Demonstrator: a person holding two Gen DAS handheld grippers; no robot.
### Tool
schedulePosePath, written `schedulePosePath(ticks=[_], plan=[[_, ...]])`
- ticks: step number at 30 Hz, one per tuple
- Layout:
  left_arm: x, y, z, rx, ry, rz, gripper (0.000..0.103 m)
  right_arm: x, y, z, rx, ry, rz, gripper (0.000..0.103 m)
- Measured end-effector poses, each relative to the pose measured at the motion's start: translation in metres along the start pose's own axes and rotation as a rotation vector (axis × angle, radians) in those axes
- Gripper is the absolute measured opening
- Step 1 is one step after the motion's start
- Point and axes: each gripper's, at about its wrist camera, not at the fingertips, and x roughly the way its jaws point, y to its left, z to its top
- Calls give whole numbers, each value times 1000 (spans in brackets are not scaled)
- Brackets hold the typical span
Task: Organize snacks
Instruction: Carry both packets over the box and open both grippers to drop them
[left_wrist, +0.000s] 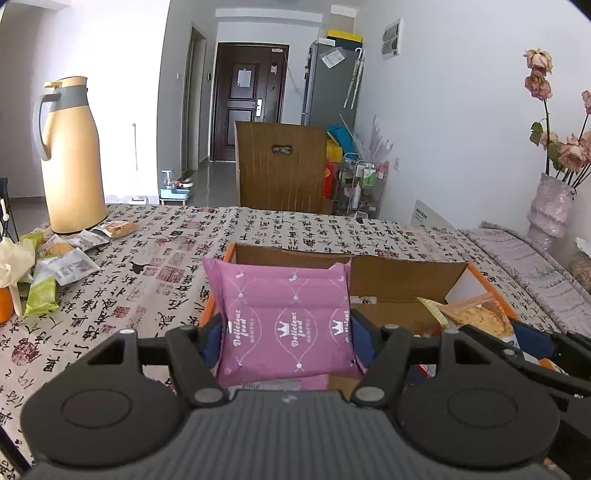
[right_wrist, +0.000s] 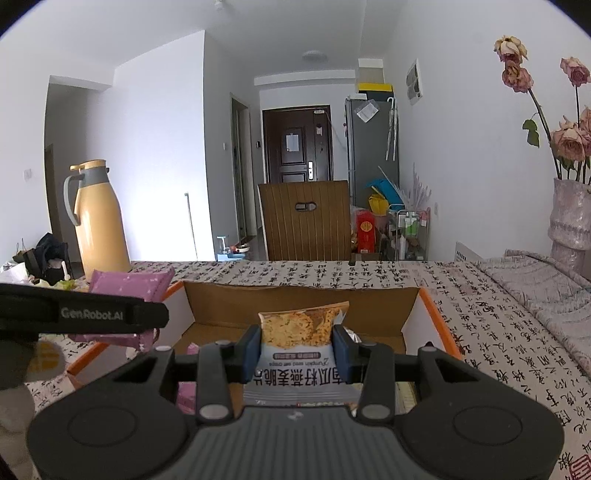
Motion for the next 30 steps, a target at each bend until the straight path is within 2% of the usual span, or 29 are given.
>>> schedulePosePath(ticks=[5, 8, 10, 11, 12, 13, 14, 15, 30], plan=[[-2, -1, -2, 3, -8, 0, 69, -1, 1, -2, 0, 8, -5, 41], [-3, -2, -3, 2, -17, 7, 78, -3, 0, -3, 7, 4, -13, 47], [-5, -1, -2, -1, -31, -2, 85, -3, -2, -3, 17, 5, -26, 56], [-6, -1, -2, -3, -36, -3, 87, -4, -3, -3, 22, 3, -30, 64], [-7, -1, -2, -5, -42, -2, 95, -5, -4, -4, 27, 1, -34, 75], [-9, 0, -2, -12, -50, 6, 103, -5, -6, -4, 33, -4, -39, 82], [-10, 1, -2, -20, -60, 17, 103, -6, -7, -4, 39, -10, -46, 95], [-11, 1, -1, -24, -61, 17, 103, -7, -8, -4, 43, -15, -53, 103], [-16, 2, 3, -39, -60, 14, 103, -2, -12, -3, 69, 2, -60, 103]])
